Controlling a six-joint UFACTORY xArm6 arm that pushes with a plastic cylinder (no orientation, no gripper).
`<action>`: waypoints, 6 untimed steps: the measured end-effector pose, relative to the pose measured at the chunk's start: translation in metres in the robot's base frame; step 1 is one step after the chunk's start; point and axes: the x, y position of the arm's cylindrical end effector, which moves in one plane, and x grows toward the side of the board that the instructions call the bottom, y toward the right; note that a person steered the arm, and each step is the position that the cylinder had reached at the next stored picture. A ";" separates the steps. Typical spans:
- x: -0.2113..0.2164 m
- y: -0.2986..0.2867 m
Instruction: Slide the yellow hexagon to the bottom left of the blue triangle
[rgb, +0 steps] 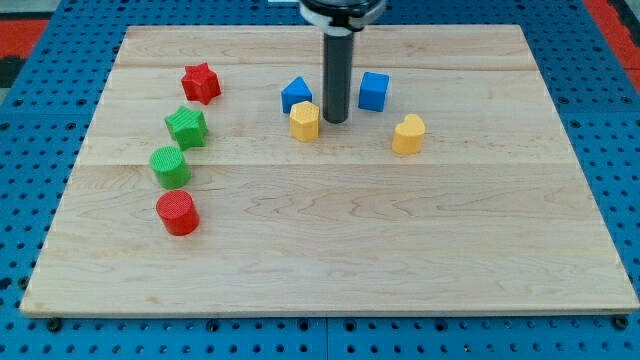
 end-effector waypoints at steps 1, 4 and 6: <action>0.005 -0.003; 0.013 -0.002; 0.012 -0.022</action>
